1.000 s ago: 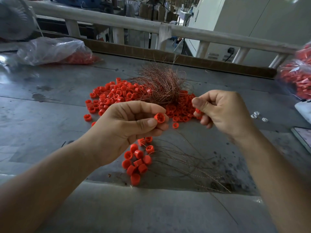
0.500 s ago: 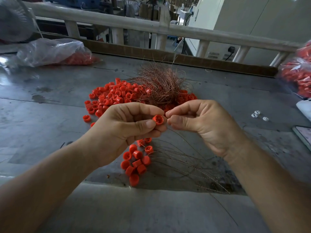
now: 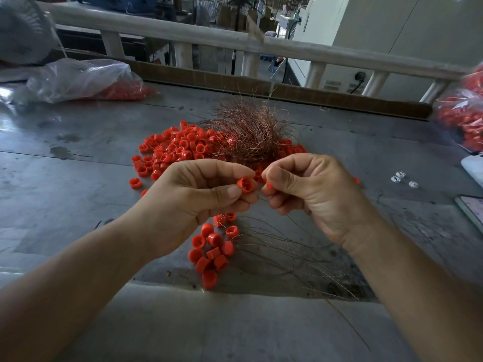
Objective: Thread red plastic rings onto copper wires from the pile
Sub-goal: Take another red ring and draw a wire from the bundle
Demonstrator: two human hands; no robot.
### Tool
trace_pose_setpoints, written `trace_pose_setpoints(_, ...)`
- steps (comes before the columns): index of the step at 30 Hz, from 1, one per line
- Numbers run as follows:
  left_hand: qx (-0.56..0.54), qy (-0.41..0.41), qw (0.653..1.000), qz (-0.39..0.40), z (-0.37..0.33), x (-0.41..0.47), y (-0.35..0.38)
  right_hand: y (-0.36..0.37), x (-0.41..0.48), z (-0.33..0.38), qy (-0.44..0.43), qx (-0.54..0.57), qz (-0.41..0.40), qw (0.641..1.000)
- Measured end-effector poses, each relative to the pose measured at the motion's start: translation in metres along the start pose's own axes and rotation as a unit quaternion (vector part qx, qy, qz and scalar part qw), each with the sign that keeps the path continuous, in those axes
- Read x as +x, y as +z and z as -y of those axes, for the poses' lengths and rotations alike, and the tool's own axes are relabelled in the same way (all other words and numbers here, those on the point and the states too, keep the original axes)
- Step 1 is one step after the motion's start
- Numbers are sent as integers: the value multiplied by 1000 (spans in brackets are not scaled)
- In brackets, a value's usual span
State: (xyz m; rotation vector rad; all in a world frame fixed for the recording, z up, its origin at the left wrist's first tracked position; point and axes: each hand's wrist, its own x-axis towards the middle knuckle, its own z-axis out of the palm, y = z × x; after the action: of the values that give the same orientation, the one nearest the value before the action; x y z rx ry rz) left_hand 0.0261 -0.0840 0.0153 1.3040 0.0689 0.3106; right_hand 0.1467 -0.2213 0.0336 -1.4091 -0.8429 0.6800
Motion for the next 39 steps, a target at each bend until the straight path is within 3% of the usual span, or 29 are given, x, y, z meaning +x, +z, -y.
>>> trace_pose_setpoints(6, 1, -5, 1000, -16, 1, 2, -1, -1, 0, -1, 7, -16, 0, 1000)
trace_pose_setpoints(12, 5, -6, 1000, -19, 1, 2, 0, -1, 2, -2, 19, 64, 42, 997)
trace_pose_setpoints(22, 15, -4, 1000, -19, 1, 2, 0, -3, 3, -4, 10, 89, 73, 993)
trace_pose_setpoints(28, 48, 12, 998, -42, 2, 1, 0, 3, -1, -4, -73, -68, 16, 995)
trace_pose_setpoints(32, 75, 23, 996, -53, 4, 0, 3, 11, -3, -9, -171, -216, -20, 961)
trace_pose_setpoints(39, 100, 24, 994, -47, 3, 0, 5, 14, -5, -10, -180, -214, -30, 960)
